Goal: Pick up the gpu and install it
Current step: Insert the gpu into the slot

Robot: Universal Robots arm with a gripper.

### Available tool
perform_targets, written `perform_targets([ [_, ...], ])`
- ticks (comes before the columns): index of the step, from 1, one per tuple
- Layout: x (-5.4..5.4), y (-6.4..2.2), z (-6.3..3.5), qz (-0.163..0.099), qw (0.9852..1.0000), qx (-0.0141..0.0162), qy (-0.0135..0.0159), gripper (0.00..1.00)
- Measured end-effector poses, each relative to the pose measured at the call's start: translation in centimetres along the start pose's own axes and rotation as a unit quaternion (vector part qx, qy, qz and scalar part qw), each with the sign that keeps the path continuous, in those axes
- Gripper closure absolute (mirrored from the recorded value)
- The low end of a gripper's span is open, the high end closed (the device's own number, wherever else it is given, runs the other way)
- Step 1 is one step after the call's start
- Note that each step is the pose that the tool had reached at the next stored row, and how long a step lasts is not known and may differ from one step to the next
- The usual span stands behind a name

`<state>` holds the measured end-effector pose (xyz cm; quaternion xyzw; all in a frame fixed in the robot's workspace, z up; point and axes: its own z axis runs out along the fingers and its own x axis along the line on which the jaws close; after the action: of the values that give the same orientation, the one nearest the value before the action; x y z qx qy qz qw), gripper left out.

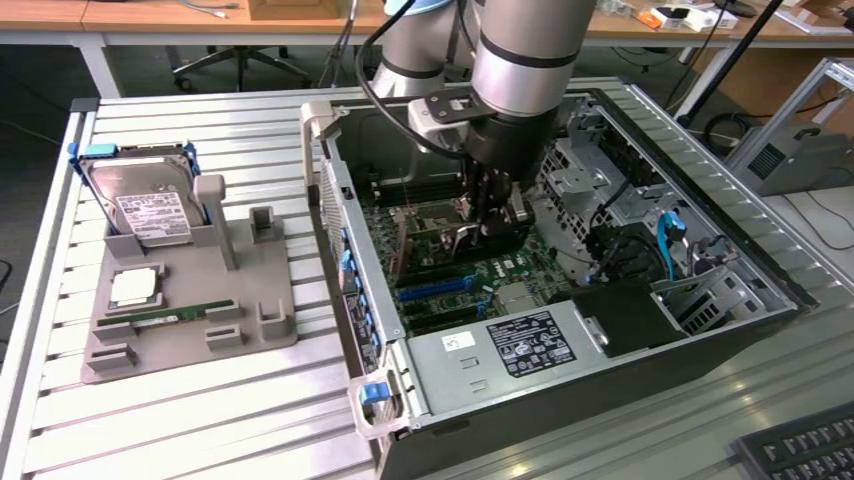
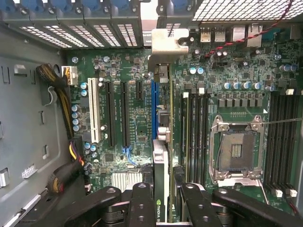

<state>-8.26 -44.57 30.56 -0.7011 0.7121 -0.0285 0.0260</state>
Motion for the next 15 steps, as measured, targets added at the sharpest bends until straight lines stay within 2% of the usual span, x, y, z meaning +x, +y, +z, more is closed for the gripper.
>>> perform_targets([
  [2, 0.0, 0.86, 0.09, 0.000, 1.0000, 0.0001, 0.0001, 0.73],
  [6, 0.1, 1.12, 0.64, 0.000, 1.0000, 0.0001, 0.0000, 0.73],
  [15, 0.5, 2.00, 1.00, 0.000, 1.0000, 0.0001, 0.0000, 0.73],
])
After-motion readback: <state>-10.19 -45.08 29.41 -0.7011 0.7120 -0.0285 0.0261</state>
